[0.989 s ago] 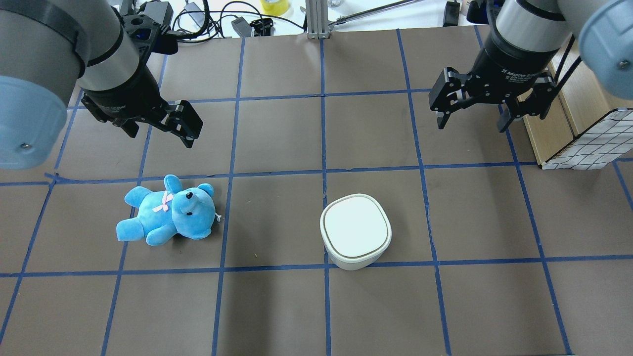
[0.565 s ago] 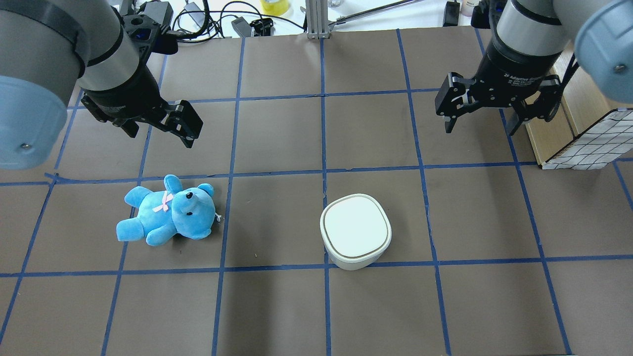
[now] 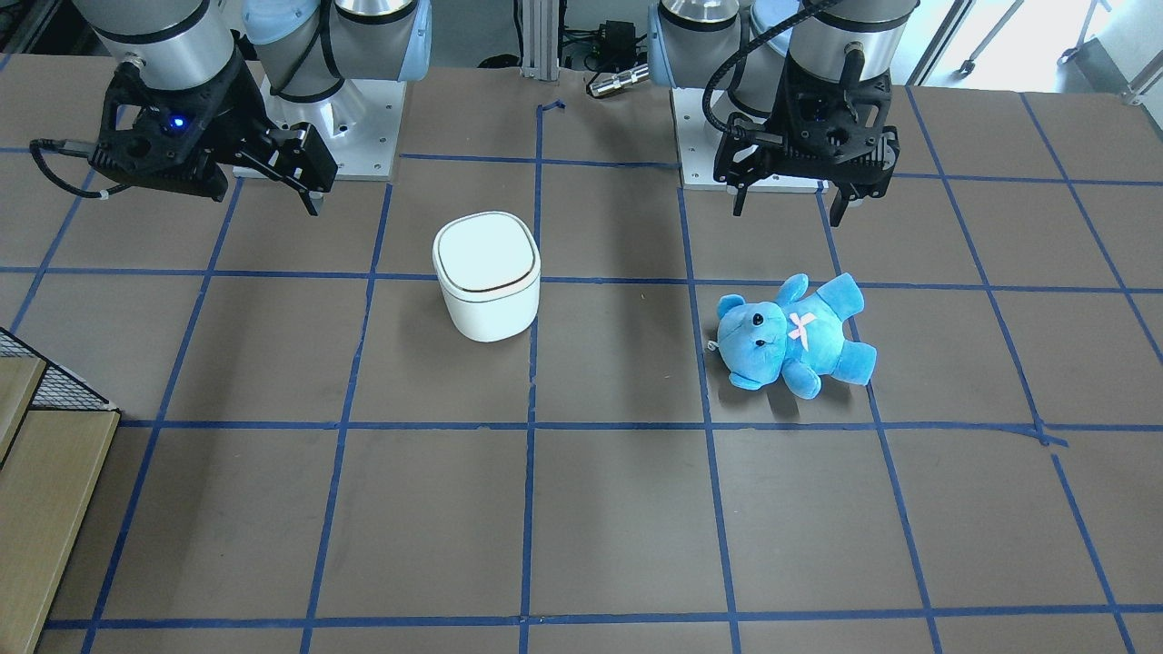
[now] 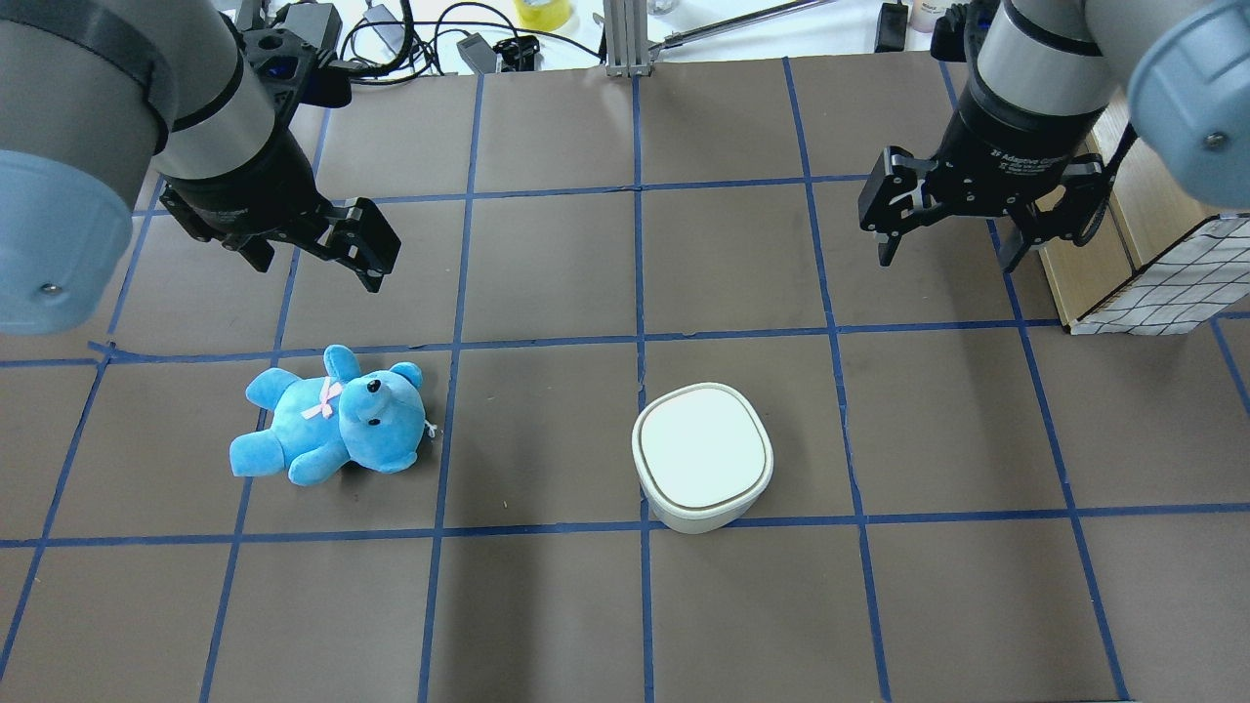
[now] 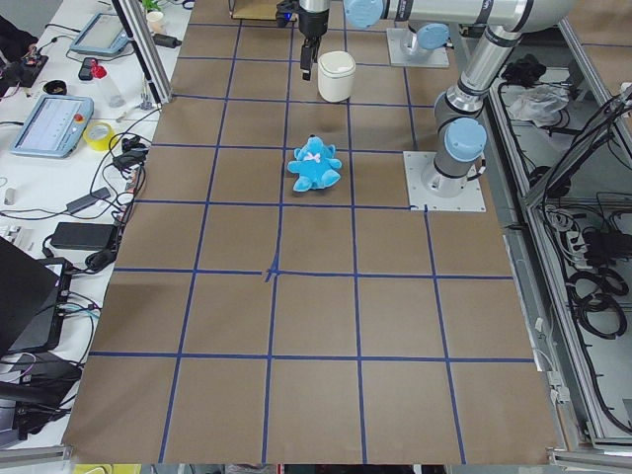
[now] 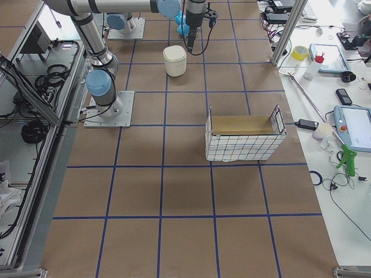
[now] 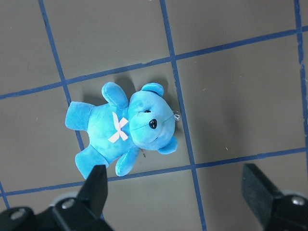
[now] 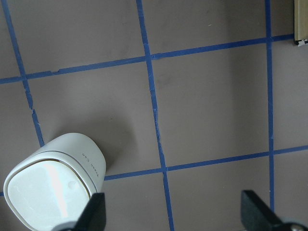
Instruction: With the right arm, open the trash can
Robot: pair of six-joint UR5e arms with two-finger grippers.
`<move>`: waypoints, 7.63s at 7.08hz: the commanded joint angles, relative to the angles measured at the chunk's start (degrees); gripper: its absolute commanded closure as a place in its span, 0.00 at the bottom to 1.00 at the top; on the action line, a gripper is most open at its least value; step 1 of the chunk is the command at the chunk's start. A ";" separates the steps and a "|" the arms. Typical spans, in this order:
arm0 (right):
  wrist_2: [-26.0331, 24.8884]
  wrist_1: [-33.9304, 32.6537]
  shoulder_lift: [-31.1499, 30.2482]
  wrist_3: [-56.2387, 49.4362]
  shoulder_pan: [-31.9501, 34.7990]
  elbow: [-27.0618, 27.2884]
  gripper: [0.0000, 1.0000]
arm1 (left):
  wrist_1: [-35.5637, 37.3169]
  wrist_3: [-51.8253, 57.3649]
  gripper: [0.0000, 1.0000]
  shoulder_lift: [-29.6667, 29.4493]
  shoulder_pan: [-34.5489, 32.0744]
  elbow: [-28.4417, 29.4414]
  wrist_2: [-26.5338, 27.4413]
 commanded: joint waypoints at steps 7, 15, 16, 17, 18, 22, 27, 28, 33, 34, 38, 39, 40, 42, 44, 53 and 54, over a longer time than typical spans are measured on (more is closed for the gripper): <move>0.07 0.07 -0.01 0.01 0.08 0.21 0.00 | 0.00 0.00 0.00 0.00 0.00 0.00 0.00; 0.59 -0.80 0.52 3.33 3.13 1.87 0.75 | 0.00 0.00 0.00 0.00 0.00 0.00 0.00; 0.68 -1.68 1.82 4.31 5.33 2.75 0.92 | 0.00 0.00 0.00 0.00 0.00 0.00 0.00; 0.77 -2.21 2.36 5.45 6.40 2.85 1.00 | 0.09 0.00 0.00 0.00 0.00 0.00 0.00; 2.42 -2.30 2.71 5.81 6.93 3.89 1.00 | 0.00 0.00 0.00 0.00 0.00 0.00 0.00; 7.27 -13.77 3.68 5.90 11.49 13.89 1.00 | 0.00 0.00 0.00 0.00 0.00 0.00 0.00; 7.27 -16.45 6.75 5.63 13.70 15.94 1.00 | 0.00 0.00 0.00 0.00 0.00 0.00 0.00; 7.27 -16.54 7.11 5.46 13.79 15.94 1.00 | 0.00 0.00 0.00 0.00 0.00 0.00 0.00; 7.36 -16.45 7.73 5.28 13.97 15.94 1.00 | 0.00 0.00 0.00 0.00 0.00 0.00 0.00; 7.36 -16.45 7.90 5.28 13.97 15.94 1.00 | 0.00 0.00 0.00 0.00 0.00 0.00 0.00; 7.36 -16.45 8.34 5.19 13.97 16.47 1.00 | 0.00 0.00 0.00 0.00 0.00 0.00 0.00; 7.36 -16.45 8.34 5.19 13.97 16.64 1.00 | 0.00 0.00 0.00 0.00 0.00 0.00 0.00; 7.36 -16.45 8.43 5.11 13.97 16.65 1.00 | 0.00 0.00 0.00 0.00 0.00 0.00 0.00; 7.36 -16.37 8.60 5.11 14.05 16.82 1.00 | 0.00 0.00 0.00 0.00 0.00 0.00 0.00; 7.36 -16.54 9.04 5.19 14.06 16.91 1.00 | 0.00 0.00 0.00 0.00 0.00 0.00 0.00; -0.46 -15.57 5.44 6.56 10.55 4.87 0.00 | 0.00 0.00 0.00 0.00 0.00 0.00 0.00; -0.38 -15.66 4.31 2.77 8.54 4.87 0.00 | 0.00 0.00 0.00 0.00 0.00 0.00 0.00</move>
